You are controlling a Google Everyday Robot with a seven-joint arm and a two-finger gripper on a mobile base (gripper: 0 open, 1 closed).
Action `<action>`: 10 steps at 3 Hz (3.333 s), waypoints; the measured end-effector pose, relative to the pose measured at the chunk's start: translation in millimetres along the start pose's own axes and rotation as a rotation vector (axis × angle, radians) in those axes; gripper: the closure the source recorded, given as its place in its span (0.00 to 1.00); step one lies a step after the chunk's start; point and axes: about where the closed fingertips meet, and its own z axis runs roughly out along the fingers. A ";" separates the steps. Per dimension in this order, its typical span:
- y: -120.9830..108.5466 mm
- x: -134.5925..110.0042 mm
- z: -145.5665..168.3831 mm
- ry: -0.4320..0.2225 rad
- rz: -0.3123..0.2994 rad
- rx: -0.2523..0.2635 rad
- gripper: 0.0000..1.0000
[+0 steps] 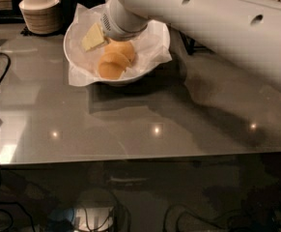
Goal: Pick orange from white bowl
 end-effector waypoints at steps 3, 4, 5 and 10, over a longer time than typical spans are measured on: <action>3.2 63.3 49.2 0.069 0.161 -0.063 0.17; -9.5 80.3 49.4 0.064 0.224 -0.038 0.16; -9.7 81.2 50.7 0.067 0.233 -0.037 0.35; 25.2 43.5 -7.5 -0.161 -0.062 -0.032 1.00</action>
Offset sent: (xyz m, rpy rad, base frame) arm -0.0092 0.0111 -0.0985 0.1239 0.1869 -0.0446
